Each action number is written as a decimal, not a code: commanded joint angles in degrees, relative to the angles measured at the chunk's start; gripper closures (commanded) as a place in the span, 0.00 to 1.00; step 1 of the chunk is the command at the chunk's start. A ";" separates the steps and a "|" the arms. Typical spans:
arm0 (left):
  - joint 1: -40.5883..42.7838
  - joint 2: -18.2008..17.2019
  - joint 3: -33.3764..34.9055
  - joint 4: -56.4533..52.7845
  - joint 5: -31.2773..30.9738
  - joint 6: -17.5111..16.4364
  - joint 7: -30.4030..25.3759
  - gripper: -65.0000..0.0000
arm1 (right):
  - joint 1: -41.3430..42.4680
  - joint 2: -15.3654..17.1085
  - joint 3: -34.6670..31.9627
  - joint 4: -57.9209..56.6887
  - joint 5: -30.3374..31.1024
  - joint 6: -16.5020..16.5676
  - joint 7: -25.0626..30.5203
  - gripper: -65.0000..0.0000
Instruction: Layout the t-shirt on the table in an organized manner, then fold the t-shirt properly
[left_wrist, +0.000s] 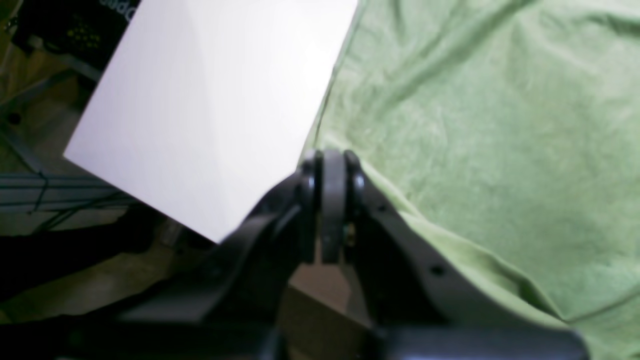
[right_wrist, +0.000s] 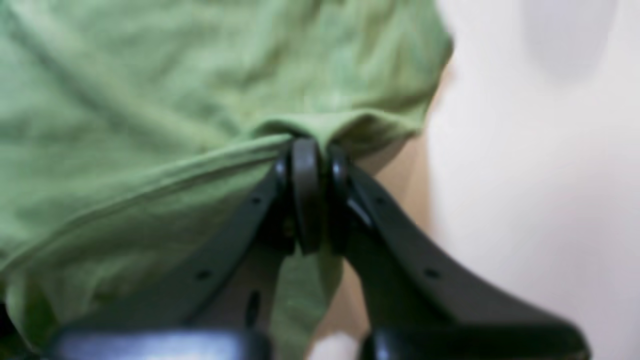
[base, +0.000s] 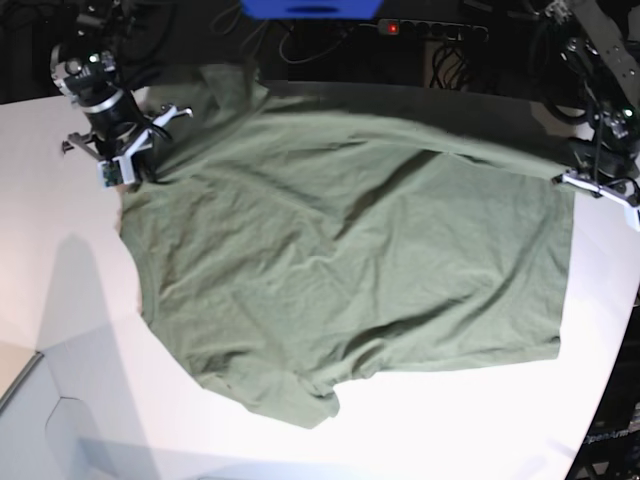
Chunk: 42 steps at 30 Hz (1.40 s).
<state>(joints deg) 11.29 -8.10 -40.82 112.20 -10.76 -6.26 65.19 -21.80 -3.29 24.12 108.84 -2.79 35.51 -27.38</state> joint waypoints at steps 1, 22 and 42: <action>-1.05 -0.91 -0.28 1.07 0.08 0.15 -0.79 1.00 | 1.19 0.43 -0.16 1.01 0.55 -0.39 1.22 1.00; -5.79 -1.00 -4.68 -8.33 0.08 0.15 -1.23 1.00 | 14.99 3.69 -1.31 -10.86 0.46 -0.39 1.13 1.00; -12.56 -0.47 -4.41 -15.10 0.08 0.15 -7.83 1.00 | 22.46 4.39 -7.28 -17.01 0.55 -0.39 1.66 1.00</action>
<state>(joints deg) -0.43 -7.75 -45.04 96.18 -10.57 -6.24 58.43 0.16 0.84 16.80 91.11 -2.94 35.22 -26.74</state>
